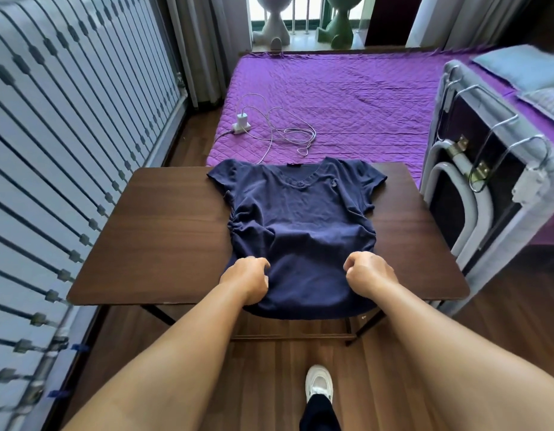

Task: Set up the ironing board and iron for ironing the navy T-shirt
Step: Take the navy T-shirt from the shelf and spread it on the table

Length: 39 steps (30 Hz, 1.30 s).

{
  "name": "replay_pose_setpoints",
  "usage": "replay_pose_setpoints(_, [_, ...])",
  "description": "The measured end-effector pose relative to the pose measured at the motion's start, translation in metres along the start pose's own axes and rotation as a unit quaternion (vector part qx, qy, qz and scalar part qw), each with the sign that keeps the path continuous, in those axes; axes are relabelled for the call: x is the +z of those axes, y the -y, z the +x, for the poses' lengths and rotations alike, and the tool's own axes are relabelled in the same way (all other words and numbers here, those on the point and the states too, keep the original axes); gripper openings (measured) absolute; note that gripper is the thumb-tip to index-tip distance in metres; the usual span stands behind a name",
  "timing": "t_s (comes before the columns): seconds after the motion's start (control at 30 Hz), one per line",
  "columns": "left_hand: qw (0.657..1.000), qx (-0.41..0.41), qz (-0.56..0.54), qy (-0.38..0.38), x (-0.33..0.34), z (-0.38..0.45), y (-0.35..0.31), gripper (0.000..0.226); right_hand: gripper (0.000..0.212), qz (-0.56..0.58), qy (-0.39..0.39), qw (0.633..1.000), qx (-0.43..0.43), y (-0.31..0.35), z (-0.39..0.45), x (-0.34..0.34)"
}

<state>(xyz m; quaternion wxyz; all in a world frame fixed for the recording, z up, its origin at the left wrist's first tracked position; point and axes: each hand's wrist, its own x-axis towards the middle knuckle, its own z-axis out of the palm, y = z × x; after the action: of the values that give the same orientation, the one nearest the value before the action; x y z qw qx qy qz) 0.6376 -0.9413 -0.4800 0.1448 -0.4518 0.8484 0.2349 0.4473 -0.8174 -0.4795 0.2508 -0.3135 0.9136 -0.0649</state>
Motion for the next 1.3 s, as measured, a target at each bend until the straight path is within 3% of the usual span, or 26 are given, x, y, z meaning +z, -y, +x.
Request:
replay_pose_setpoints(0.1, [0.996, 0.004, -0.039, -0.079, -0.007, 0.008, -0.004, 0.05, 0.041, 0.06, -0.068, 0.995, -0.038, 0.004, 0.014, -0.001])
replay_pose_setpoints(0.27, [0.99, -0.008, -0.072, -0.12, -0.021, 0.037, -0.011, 0.064, 0.058, 0.091, -0.084, 0.99, -0.067, 0.012, 0.047, -0.012])
replay_pose_setpoints(0.67, [0.987, -0.061, -0.076, -0.129, -0.041, 0.145, -0.022, 0.061, 0.059, 0.109, -0.087, 0.985, -0.099, 0.033, 0.167, -0.025])
replay_pose_setpoints(0.87, [0.99, -0.111, -0.037, -0.079, -0.039, 0.186, -0.015, 0.061, 0.061, -0.011, -0.034, 0.998, -0.058, 0.038, 0.21, -0.024])
replay_pose_setpoints(1.1, [0.989, -0.119, 0.0, -0.092, -0.025, 0.191, -0.008, 0.063, 0.066, -0.079, -0.058, 0.994, -0.047, 0.032, 0.22, -0.016])
replay_pose_setpoints(1.3, [0.987, -0.065, -0.062, -0.136, -0.03, 0.174, -0.017, 0.063, 0.066, -0.001, -0.097, 0.993, -0.072, 0.037, 0.197, -0.021])
